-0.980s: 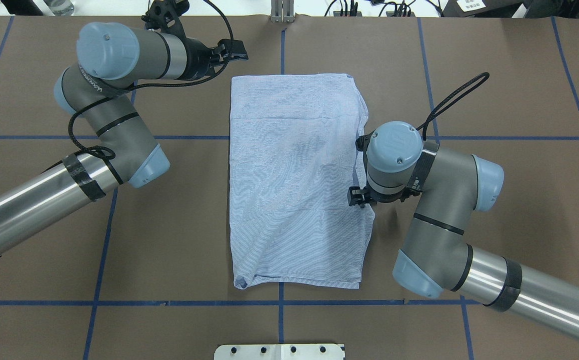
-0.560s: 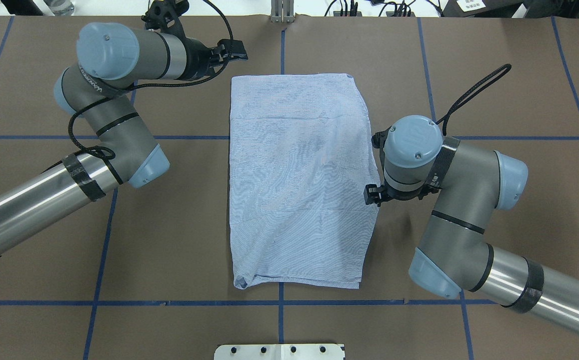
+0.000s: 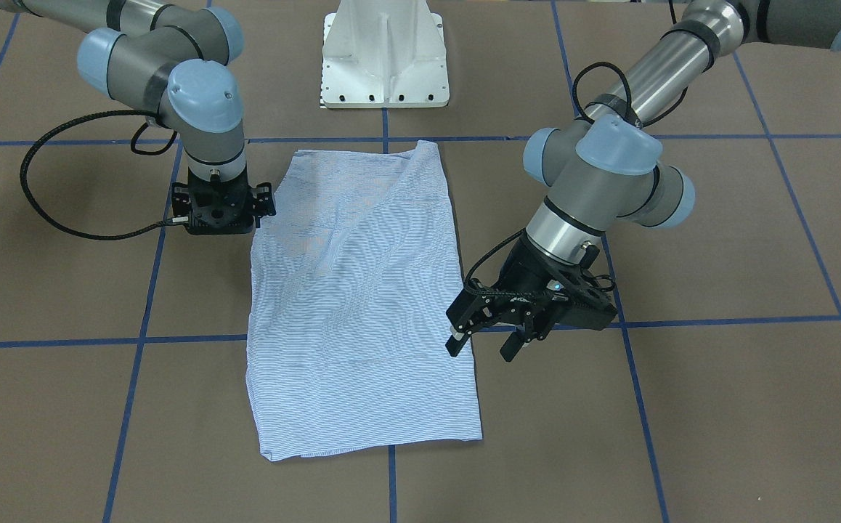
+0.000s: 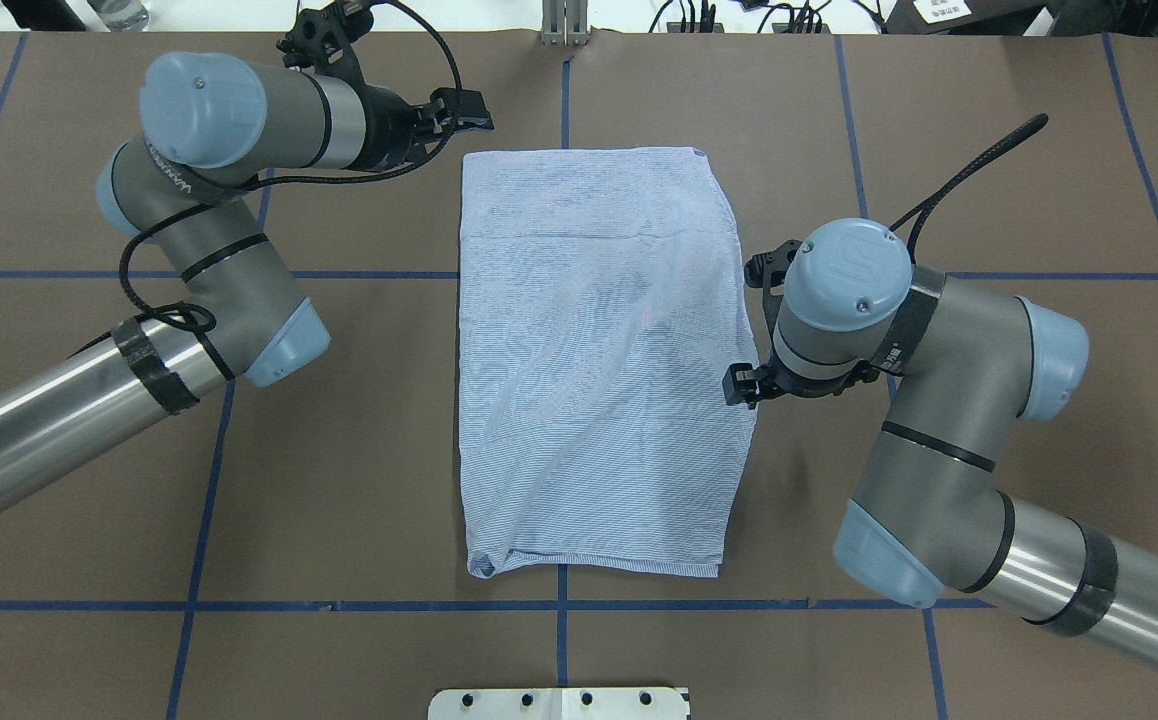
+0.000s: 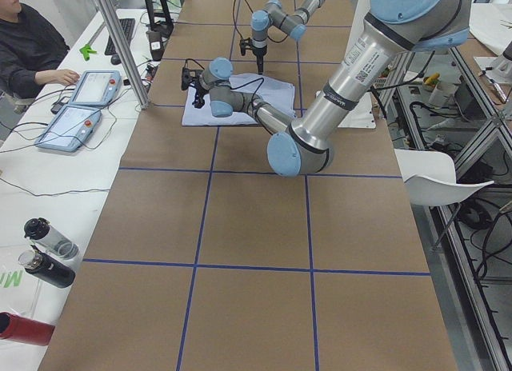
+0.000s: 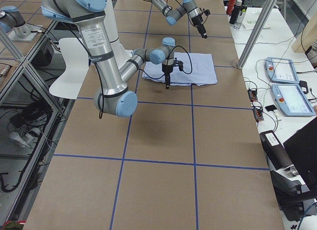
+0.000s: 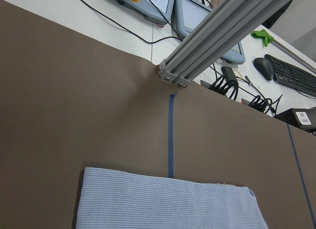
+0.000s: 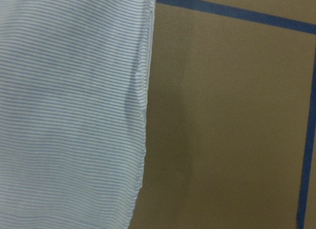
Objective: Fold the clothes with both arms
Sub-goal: 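Lower the left gripper to the near corner while the right holds the edge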
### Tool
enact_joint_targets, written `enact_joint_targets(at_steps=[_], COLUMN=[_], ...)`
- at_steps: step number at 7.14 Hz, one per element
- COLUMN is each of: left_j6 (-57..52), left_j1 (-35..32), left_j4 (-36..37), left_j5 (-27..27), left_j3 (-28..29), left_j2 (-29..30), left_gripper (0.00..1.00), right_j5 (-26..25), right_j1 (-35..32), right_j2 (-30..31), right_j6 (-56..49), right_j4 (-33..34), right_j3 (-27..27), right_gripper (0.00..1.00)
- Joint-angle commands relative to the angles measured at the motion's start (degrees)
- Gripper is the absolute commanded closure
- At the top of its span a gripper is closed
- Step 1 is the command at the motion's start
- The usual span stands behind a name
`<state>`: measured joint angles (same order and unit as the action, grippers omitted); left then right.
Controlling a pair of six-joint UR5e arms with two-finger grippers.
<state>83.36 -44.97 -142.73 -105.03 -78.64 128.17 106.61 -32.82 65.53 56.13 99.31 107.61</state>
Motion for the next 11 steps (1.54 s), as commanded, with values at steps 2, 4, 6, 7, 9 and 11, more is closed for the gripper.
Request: enact_joint_targets(at_steps=[2,4,6,7,9,11], left_j6=[12.8,21.3,27.1,28.5,28.6,28.5], left_j1=[4.8,14.1,24.2,27.2,29.0,28.9], left_j4=[10.1,21.0,23.8,24.5,28.7,29.9], left_j5=[-8.3,-6.0,1.6,3.8,4.8,4.8], left_j3=[-17.6,-25.8,-26.5,-26.2,-25.6,-25.8], left_j2=[-10.2,-11.0,-11.3,-11.4,-11.5,-14.1], left_gripper=[0.0,0.01,0.01,0.01,0.02,0.05], right_j5=[3.6,3.8,4.4,4.4,4.4,4.4], right_j1=[0.1,-0.1,-0.1,0.1,0.1,0.1], right_j2=[0.4,1.6,1.8,1.5,1.2,1.1], right_j6=[0.7,1.4,3.5,4.8,4.8,4.8], right_j4=[-0.3,-0.2,-0.2,-0.3,-0.3,-0.3], right_j3=[5.9,11.0,13.2,13.3,13.2,13.1], right_gripper=[0.0,0.0,0.0,0.0,0.0,0.0])
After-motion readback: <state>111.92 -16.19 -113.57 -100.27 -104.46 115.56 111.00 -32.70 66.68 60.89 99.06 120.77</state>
